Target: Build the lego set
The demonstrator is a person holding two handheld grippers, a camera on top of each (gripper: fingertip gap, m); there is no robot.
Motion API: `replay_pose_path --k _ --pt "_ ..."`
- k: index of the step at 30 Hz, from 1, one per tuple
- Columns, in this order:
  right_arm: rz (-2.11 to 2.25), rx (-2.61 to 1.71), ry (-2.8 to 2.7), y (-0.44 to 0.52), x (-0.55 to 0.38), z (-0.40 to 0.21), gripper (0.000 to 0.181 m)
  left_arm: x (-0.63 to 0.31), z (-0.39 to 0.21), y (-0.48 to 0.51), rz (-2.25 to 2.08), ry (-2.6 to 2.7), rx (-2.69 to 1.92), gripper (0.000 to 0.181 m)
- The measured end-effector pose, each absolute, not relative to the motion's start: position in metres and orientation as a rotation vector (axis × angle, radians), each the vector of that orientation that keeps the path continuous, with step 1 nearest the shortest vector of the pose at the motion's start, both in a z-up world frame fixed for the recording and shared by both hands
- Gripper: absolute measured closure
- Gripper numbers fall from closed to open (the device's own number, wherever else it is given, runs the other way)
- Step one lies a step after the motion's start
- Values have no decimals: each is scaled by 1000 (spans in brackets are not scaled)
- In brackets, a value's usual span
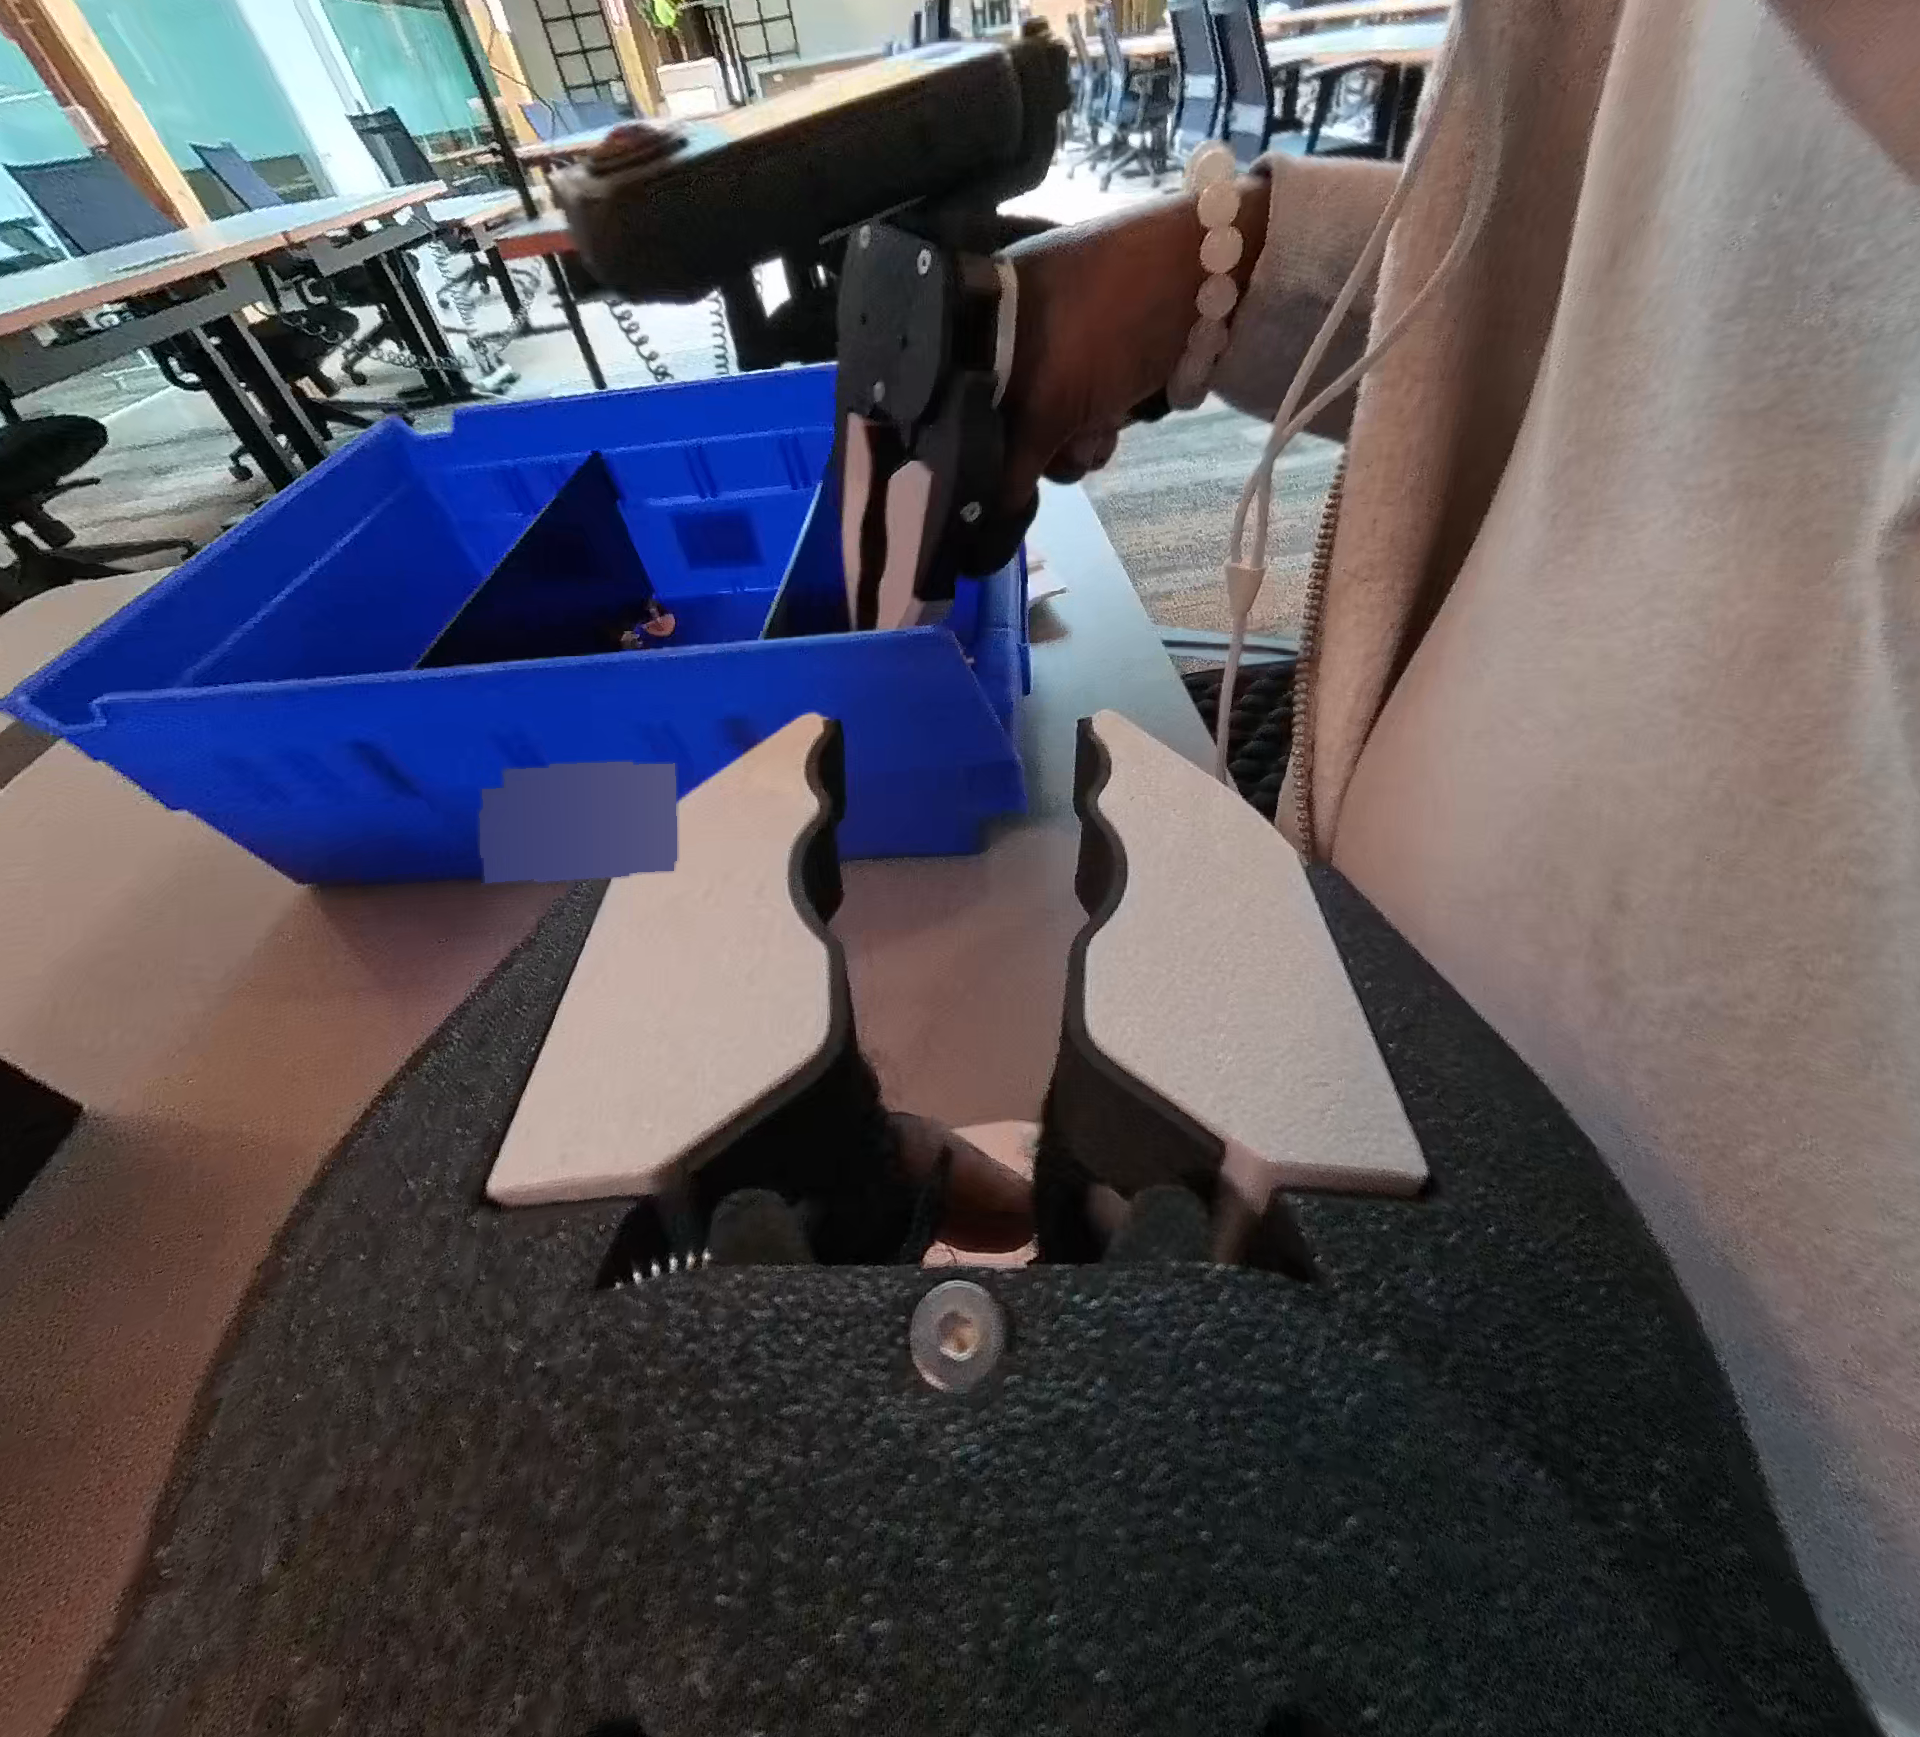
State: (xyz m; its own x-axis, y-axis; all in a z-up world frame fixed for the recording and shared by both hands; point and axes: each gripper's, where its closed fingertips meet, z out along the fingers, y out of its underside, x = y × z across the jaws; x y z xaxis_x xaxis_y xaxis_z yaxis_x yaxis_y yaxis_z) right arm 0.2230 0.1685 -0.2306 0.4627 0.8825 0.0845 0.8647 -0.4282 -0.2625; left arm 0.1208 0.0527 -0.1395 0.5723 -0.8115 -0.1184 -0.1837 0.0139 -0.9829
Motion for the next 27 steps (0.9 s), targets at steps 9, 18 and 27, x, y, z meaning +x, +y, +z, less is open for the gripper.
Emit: replay_pose_path --k 9,18,27 --pt "204 -2443 -1522 157 193 -239 169 98 -141 47 -618 814 -1508 140" --pt "158 -2506 -1632 154 195 -256 170 89 -147 48 -621 772 -1537 140" --pt "246 -2440 -1696 151 190 -257 181 92 -157 54 -630 768 -1592 140"
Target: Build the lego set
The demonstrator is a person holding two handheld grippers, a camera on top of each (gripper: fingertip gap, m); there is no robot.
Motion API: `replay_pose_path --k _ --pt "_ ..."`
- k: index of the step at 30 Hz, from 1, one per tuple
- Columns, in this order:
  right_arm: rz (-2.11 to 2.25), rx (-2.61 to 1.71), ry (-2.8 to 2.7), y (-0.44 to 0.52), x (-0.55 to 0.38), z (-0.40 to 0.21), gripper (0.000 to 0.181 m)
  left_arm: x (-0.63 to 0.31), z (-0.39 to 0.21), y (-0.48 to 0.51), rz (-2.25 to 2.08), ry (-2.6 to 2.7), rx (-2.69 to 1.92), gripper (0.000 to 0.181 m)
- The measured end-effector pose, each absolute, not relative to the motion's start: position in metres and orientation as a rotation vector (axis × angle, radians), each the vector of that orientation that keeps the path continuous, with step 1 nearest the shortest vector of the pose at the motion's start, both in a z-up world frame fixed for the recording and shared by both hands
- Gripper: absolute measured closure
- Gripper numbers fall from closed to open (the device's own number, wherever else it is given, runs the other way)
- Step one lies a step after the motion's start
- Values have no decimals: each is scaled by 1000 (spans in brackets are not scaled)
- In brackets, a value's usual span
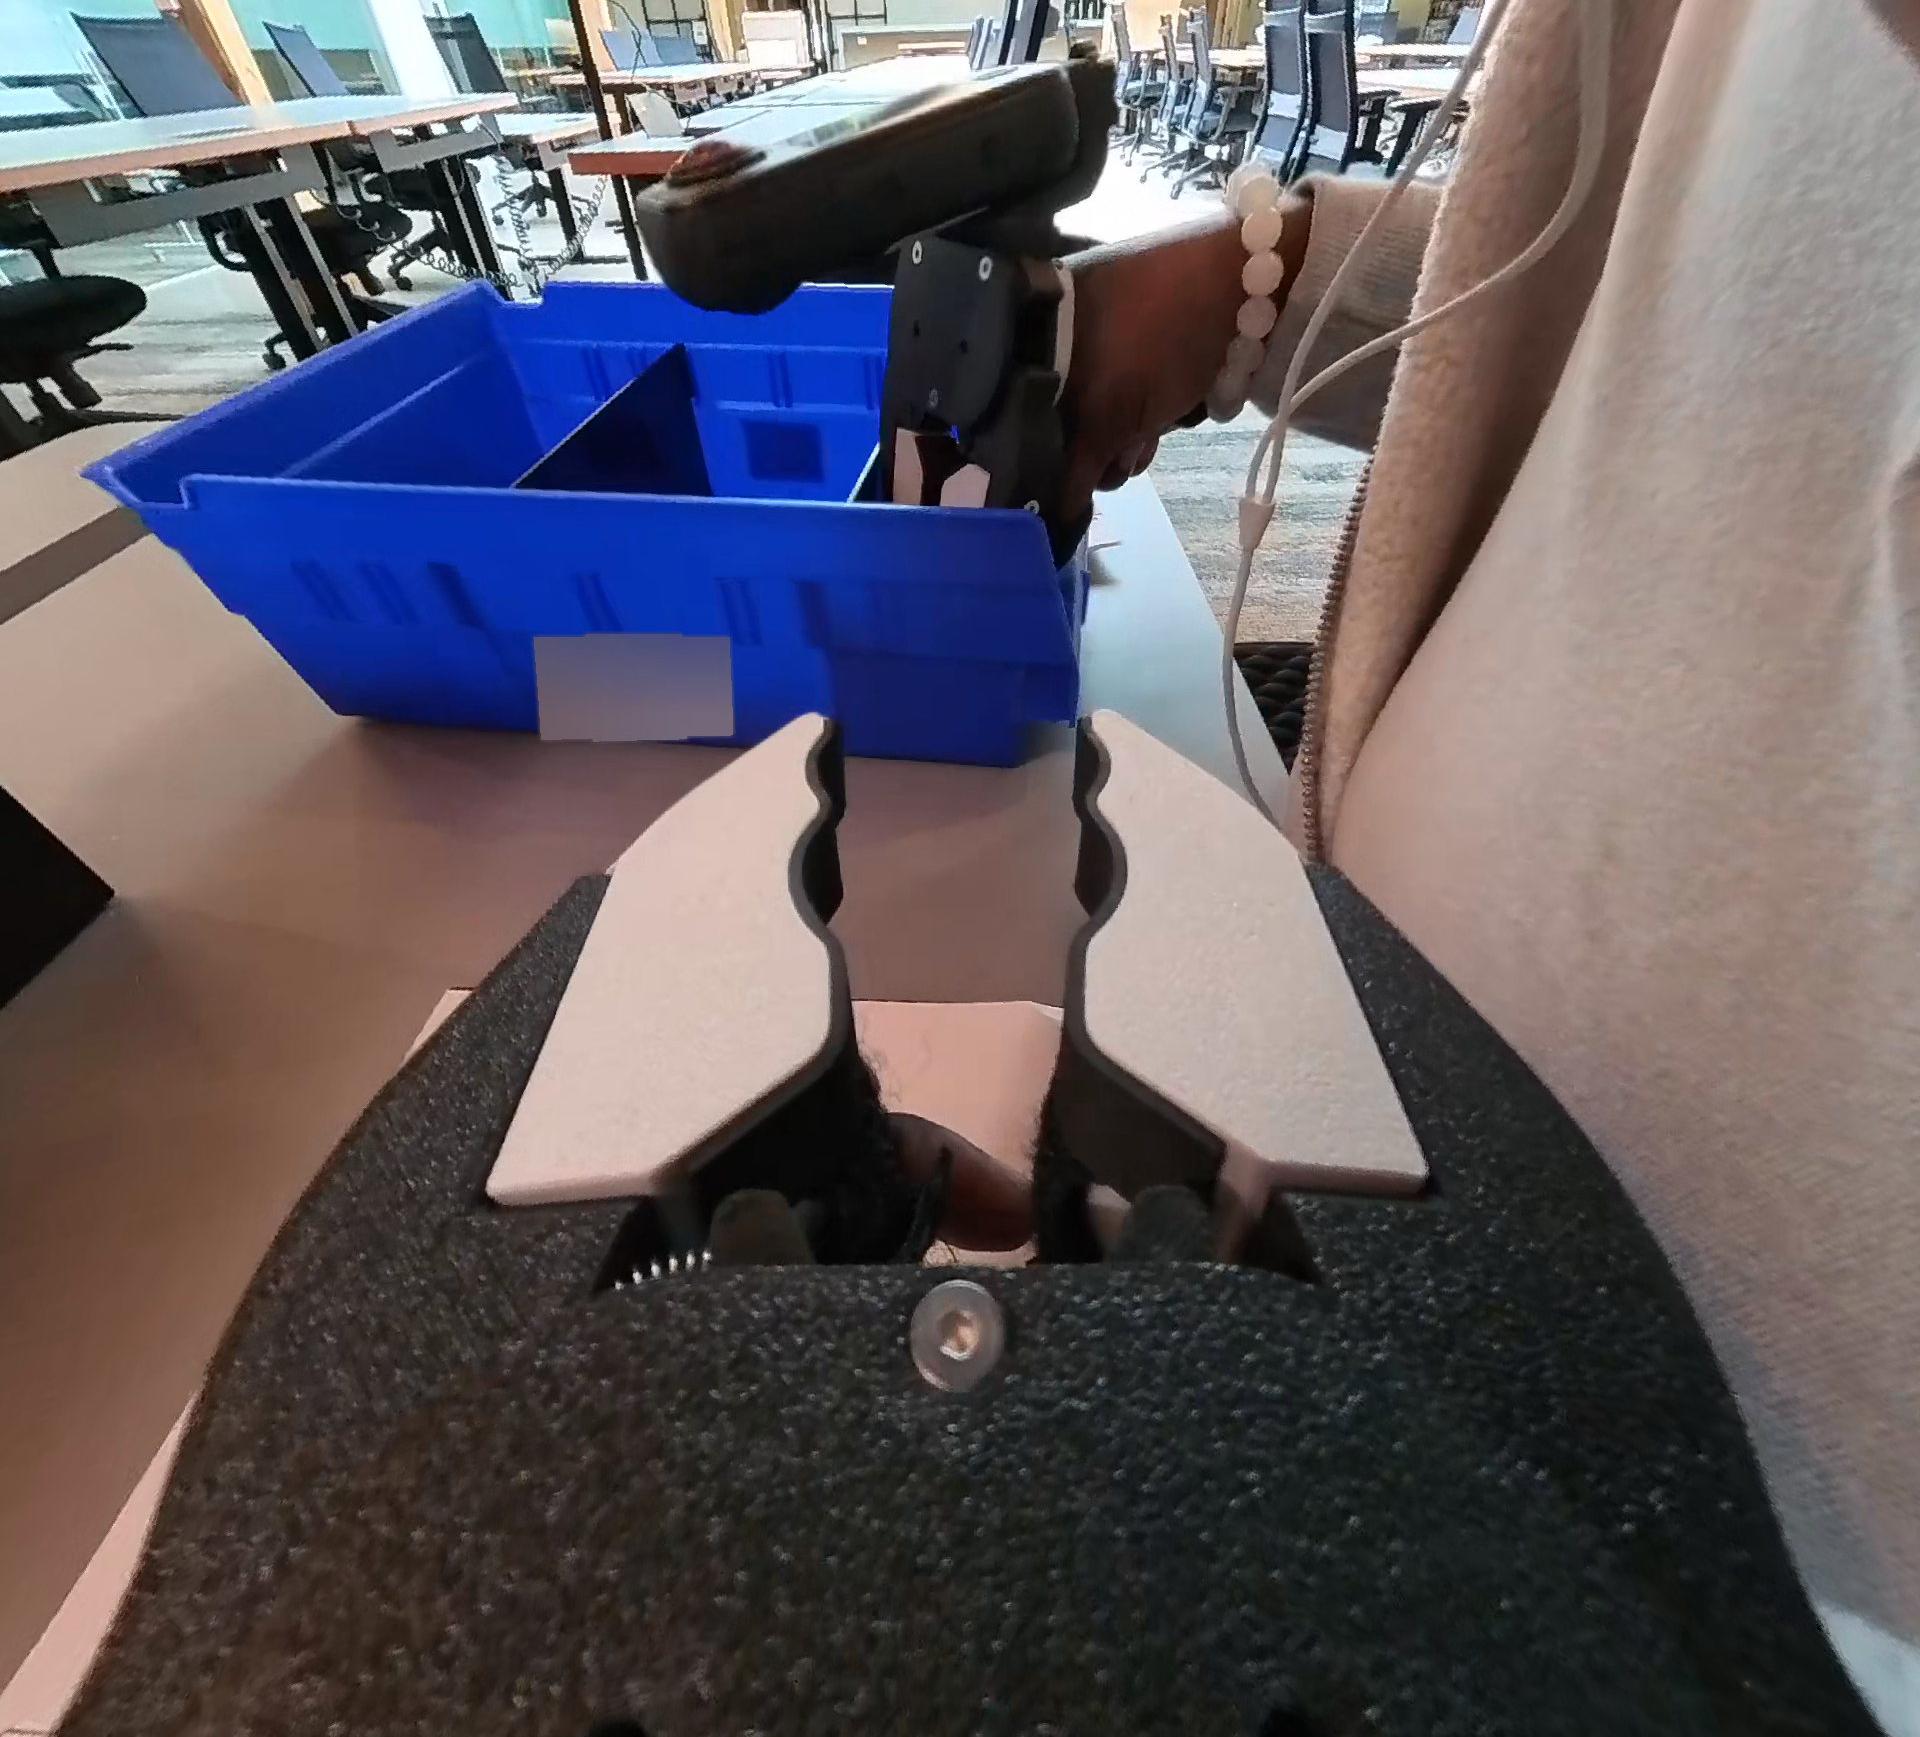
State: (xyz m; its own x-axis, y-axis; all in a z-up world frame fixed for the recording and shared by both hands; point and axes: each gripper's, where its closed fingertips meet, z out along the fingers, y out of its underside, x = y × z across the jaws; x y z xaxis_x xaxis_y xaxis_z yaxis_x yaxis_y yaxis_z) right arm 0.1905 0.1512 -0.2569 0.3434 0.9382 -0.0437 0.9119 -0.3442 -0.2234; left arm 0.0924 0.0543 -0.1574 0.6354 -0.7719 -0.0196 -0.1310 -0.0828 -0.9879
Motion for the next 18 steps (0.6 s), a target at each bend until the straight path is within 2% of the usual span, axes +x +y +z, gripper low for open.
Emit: replay_pose_path --k 6,18 --pt "225 -2413 -1604 155 190 -251 173 93 -160 56 -634 769 -1613 140" --pt "147 -2431 -1438 164 187 -254 170 95 -160 53 -644 778 -1608 139"
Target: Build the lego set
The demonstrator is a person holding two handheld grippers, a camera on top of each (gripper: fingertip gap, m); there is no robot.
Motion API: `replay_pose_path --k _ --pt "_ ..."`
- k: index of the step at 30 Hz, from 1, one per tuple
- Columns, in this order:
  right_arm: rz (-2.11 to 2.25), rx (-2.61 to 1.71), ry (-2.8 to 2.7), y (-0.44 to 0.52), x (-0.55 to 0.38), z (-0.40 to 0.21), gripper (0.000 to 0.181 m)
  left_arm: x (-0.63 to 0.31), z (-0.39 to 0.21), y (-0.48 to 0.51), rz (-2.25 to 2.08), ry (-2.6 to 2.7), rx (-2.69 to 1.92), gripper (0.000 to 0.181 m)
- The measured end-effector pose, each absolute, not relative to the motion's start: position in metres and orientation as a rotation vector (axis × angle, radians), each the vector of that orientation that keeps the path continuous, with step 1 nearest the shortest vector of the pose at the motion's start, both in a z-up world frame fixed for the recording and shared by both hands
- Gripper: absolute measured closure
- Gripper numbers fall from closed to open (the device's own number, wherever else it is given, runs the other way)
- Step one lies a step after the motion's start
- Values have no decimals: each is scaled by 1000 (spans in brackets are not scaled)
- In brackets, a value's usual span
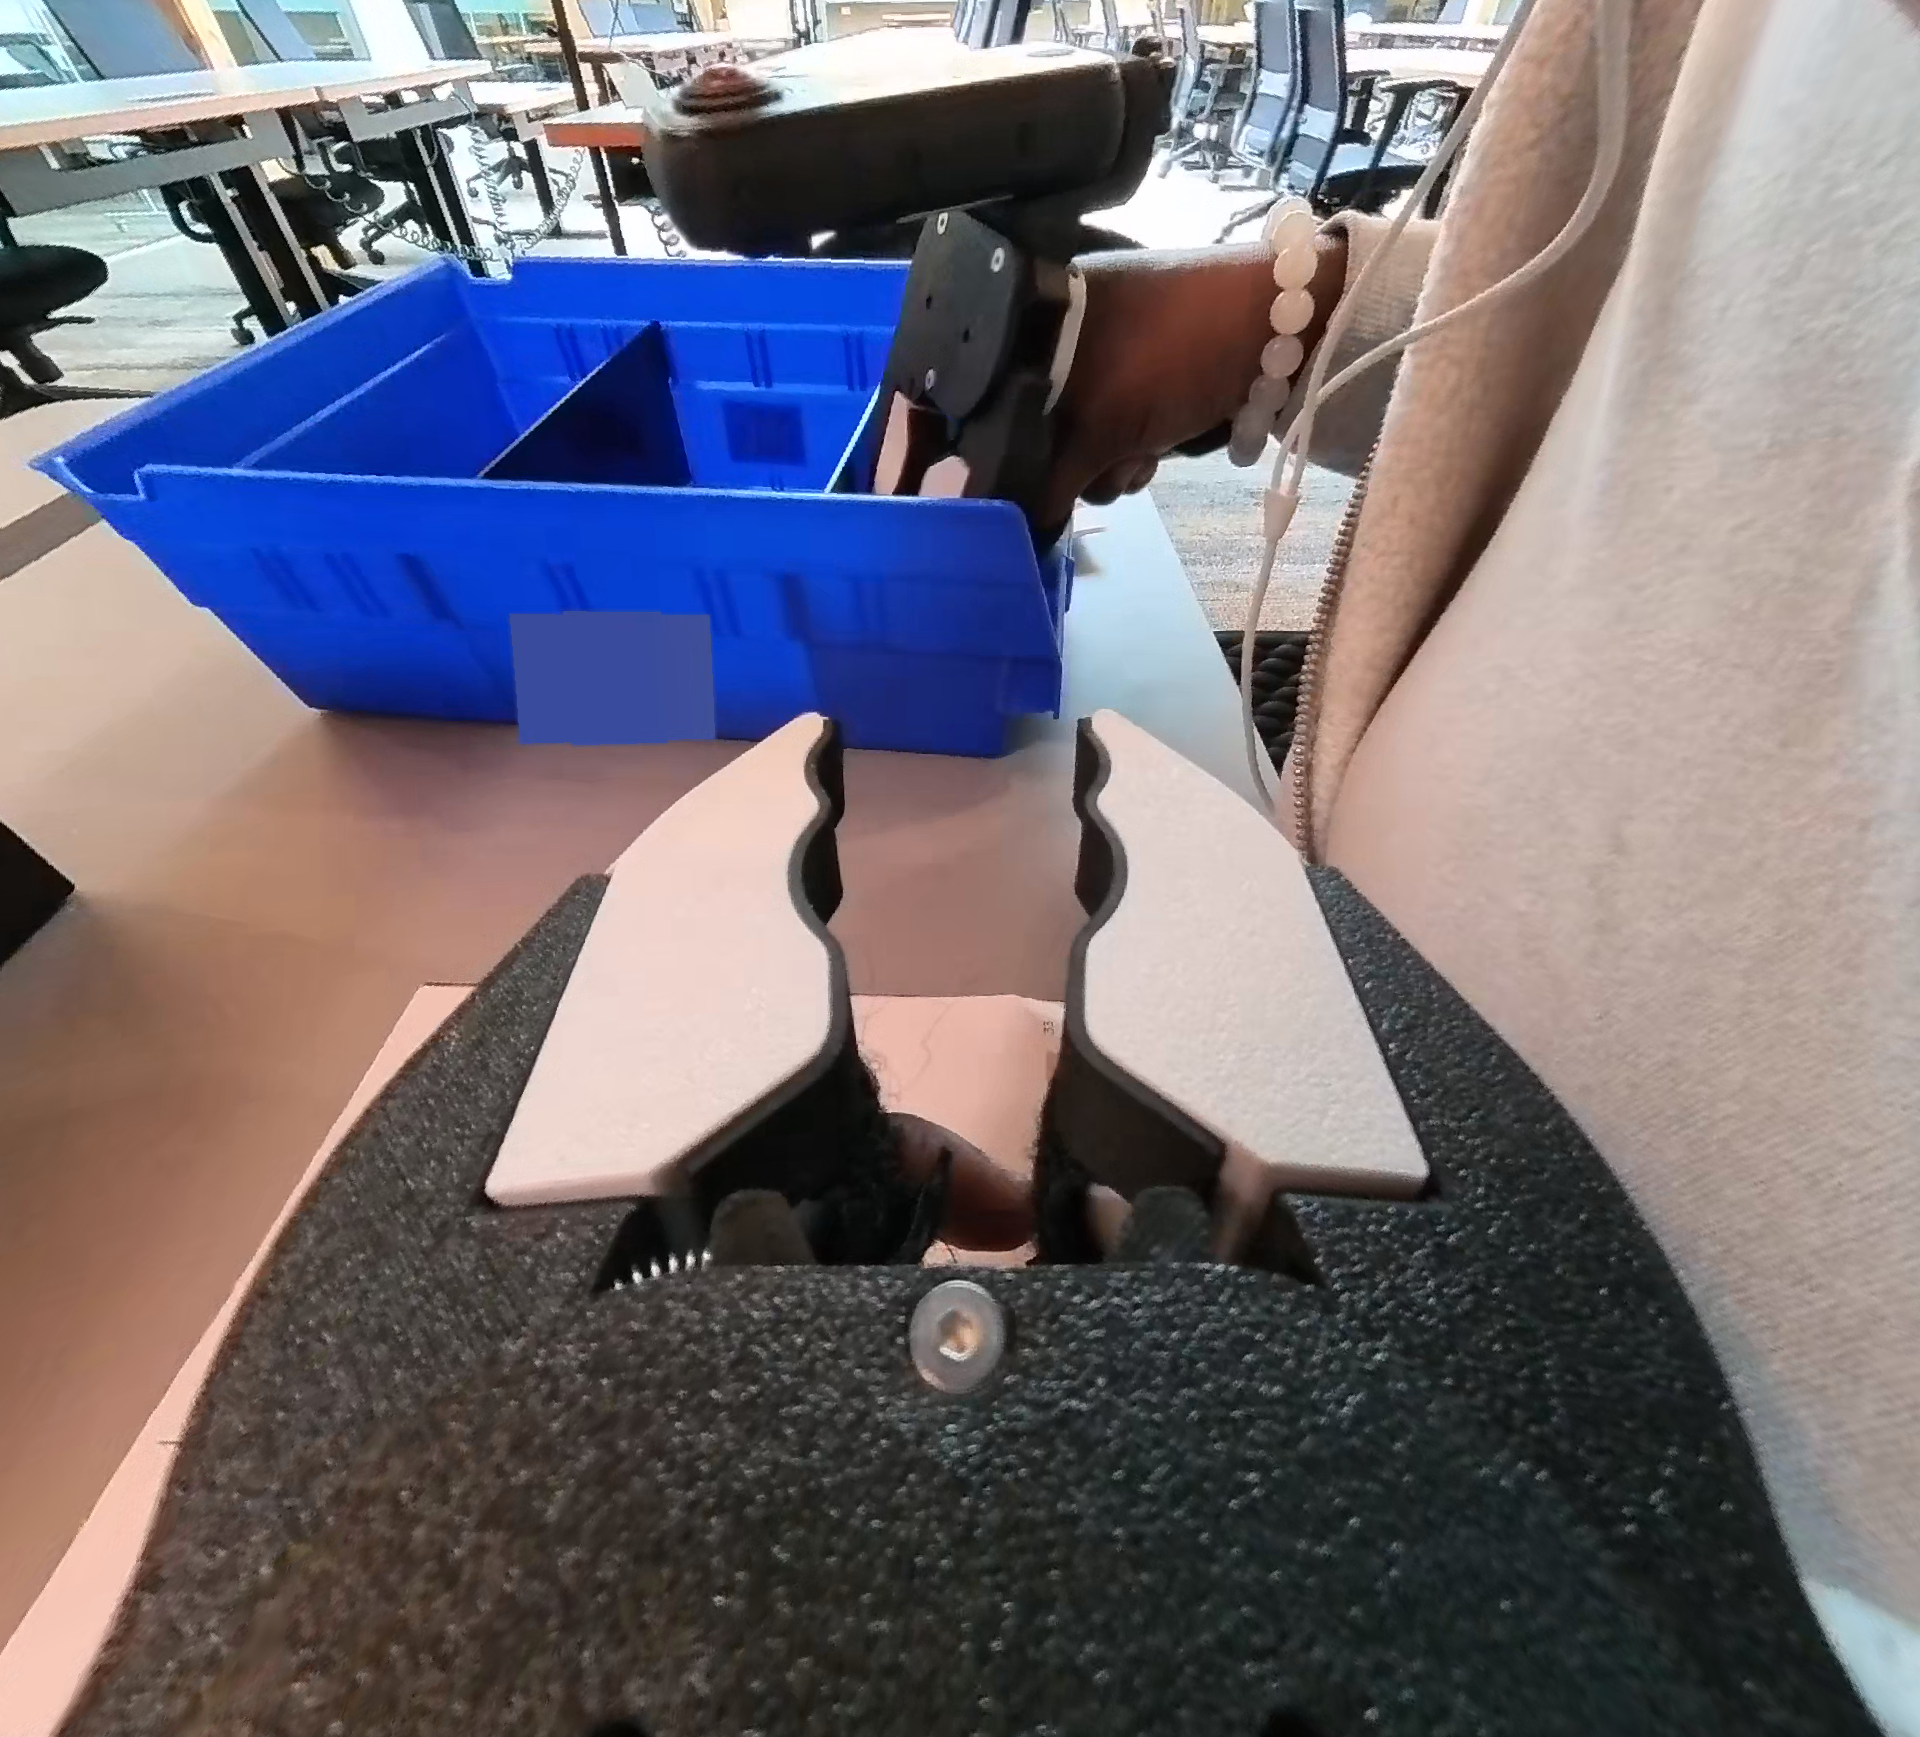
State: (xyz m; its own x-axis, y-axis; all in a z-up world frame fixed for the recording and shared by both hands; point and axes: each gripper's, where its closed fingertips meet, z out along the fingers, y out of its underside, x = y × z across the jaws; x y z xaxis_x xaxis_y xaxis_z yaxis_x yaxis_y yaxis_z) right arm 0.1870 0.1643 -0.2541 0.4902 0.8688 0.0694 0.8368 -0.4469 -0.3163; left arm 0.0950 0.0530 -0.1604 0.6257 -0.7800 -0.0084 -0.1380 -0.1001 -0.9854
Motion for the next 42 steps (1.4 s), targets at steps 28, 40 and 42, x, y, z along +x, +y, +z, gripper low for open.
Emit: replay_pose_path --k 28,40,42 --pt "813 -1767 -1649 63 30 -150 177 54 -144 7 -526 621 -1580 140" --pt "463 -2035 -1722 82 11 -257 172 7 -153 -8 -416 486 -1644 140" --pt "430 -2023 -1739 81 12 -255 166 7 -153 -7 -419 491 -1643 140"
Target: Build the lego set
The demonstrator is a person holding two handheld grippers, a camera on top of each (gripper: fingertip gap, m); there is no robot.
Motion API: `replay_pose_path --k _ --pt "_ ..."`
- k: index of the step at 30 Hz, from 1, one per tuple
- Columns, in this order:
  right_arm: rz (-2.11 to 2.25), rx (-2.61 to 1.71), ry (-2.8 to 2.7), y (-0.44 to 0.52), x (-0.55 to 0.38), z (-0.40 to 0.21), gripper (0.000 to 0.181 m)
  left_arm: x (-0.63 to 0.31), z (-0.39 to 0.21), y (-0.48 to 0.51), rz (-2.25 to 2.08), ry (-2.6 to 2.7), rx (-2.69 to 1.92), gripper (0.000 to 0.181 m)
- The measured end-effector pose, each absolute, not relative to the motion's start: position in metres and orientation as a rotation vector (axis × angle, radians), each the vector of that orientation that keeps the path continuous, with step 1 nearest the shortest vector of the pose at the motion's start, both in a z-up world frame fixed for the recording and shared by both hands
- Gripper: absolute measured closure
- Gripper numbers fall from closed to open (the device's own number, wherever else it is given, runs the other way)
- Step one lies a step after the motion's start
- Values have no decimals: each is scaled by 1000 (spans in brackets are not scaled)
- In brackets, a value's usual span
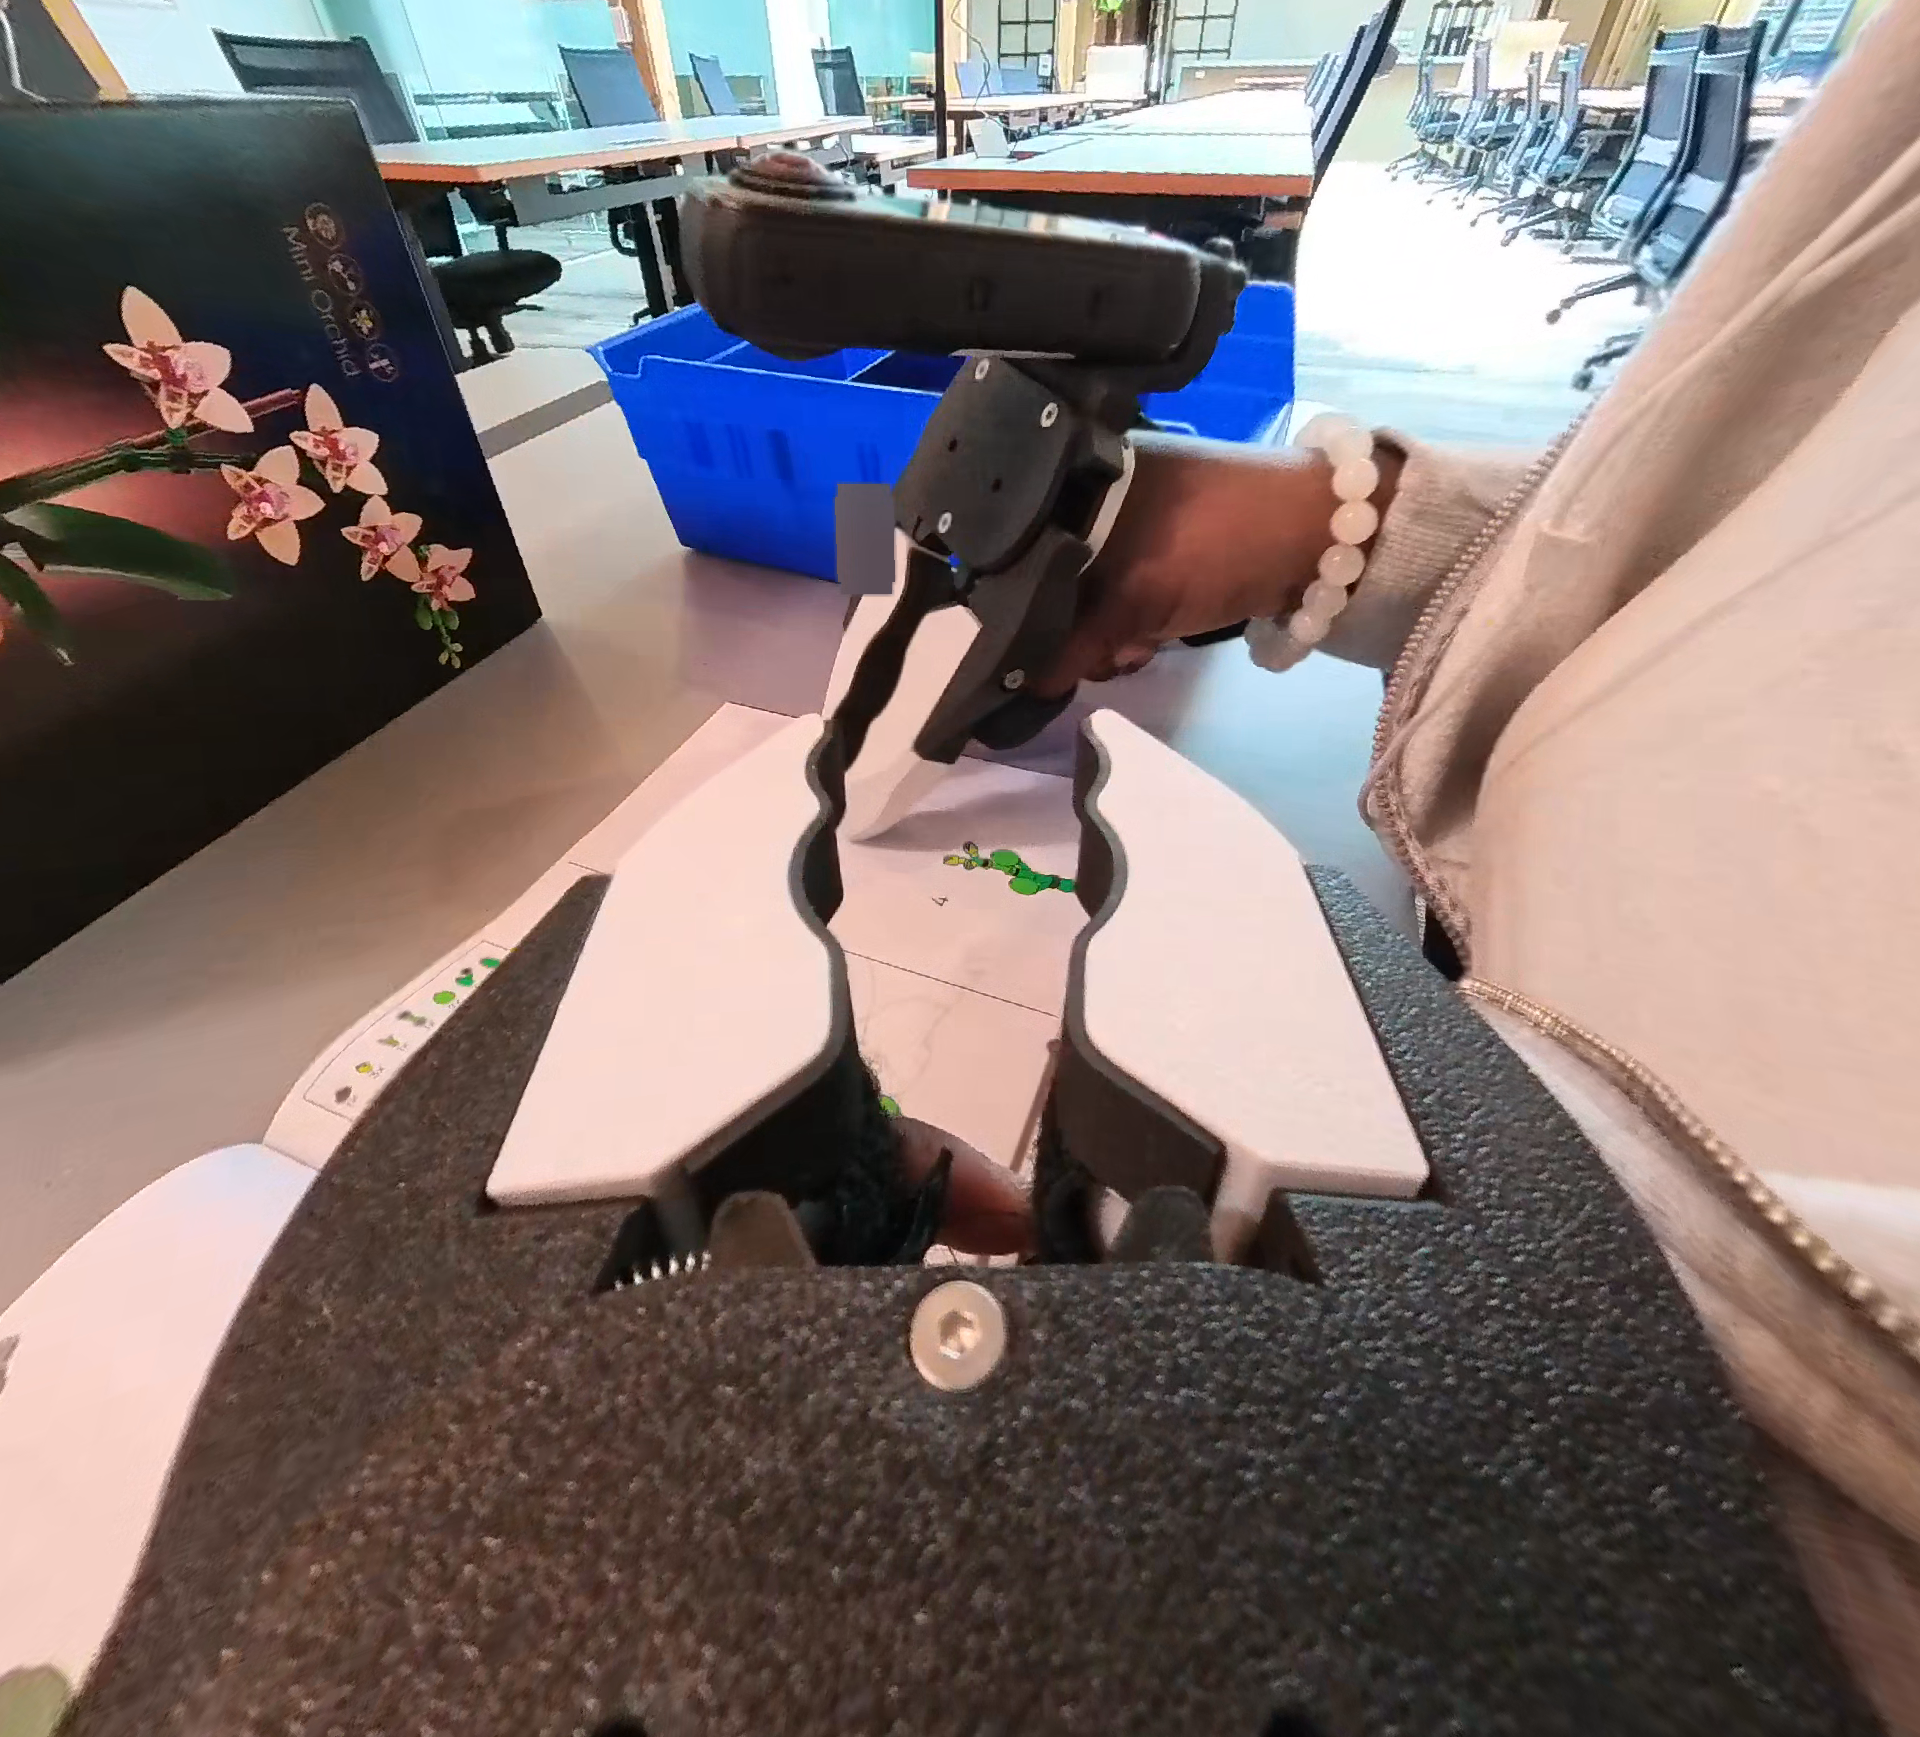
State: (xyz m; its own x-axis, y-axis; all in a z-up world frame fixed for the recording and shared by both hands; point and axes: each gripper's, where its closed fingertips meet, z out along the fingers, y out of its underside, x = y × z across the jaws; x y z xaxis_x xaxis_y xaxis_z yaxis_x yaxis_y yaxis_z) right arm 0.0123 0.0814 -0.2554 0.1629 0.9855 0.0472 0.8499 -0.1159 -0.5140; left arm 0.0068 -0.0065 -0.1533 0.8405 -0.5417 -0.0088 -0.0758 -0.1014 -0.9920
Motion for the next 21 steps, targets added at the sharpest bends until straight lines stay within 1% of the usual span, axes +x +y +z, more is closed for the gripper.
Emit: replay_pose_path --k 5,8,10,13,17,19,21 --pt "508 -1953 -1710 76 9 -238 165 10 -154 -1 -413 517 -1651 140" --pt "485 -2004 -1764 74 16 -255 161 14 -155 3 -417 536 -1655 140" --pt "568 -2014 -1711 73 14 -250 162 16 -156 6 -403 553 -1668 140" --pt "591 -1970 -1674 73 20 -229 162 17 -154 9 -367 568 -1672 139" --pt "709 -1854 -1682 59 36 -181 162 20 -154 15 -376 562 -1672 139" --pt "715 -1815 -1651 67 65 -152 164 22 -157 20 -381 563 -1685 139" --pt "675 -1832 -1577 90 108 -126 169 25 -160 25 -392 572 -1693 139"
